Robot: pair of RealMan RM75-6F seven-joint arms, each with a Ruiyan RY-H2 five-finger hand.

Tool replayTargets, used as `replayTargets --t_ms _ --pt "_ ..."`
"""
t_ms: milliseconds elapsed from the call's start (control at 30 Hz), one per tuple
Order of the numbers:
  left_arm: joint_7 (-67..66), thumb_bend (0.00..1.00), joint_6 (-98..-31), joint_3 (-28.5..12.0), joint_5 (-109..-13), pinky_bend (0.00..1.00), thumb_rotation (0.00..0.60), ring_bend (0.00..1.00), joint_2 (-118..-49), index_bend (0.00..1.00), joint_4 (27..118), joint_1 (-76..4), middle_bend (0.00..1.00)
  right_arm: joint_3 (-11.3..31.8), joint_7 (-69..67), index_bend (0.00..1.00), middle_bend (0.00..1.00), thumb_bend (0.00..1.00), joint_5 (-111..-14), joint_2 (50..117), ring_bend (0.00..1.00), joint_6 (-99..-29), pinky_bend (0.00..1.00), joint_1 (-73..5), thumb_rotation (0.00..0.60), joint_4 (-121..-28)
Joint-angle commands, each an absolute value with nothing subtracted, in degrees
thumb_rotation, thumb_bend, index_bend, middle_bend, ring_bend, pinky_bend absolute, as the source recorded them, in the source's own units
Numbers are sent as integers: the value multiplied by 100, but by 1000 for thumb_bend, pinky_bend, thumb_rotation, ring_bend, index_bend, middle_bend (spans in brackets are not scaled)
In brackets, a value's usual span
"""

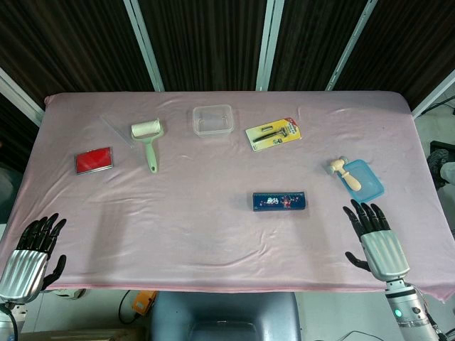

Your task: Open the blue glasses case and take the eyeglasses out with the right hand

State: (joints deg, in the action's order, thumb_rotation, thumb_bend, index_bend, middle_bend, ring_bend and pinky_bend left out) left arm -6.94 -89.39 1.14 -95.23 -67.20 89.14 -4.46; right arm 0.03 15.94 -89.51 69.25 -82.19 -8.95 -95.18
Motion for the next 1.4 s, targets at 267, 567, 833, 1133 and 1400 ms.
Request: replayTargets --t_ms 267,567,833,1133,1400 --pt "-647 430 -8907 101 -9493 100 600 0 -6709 0 8913 -462 0 370 1719 11 0 300 -8535 7258 0 -7453 0 -1400 600 -9255" --pt "-612 430 -8904 110 -9503 100 600 0 -6700 0 8905 -463 0 946 2113 250 0 300 -7821 8239 0 -6128 0 -2510 600 -8090" --pt "-563 430 -8913 119 -9503 100 600 0 -6675 0 8891 -455 0 1035 1732 418 74 344 -7632 8863 0 -5720 0 -2937 600 -7115" --pt "-554 430 -8914 120 -9490 100 600 0 -6670 0 8889 -447 0 1024 1553 494 111 380 -7524 9034 25 -5518 19 -3157 600 -6751" --pt "-560 430 -8903 116 -9477 100 600 0 -6670 0 8883 -447 0 993 1506 549 137 479 -7453 9061 51 -5451 24 -3265 600 -6683"
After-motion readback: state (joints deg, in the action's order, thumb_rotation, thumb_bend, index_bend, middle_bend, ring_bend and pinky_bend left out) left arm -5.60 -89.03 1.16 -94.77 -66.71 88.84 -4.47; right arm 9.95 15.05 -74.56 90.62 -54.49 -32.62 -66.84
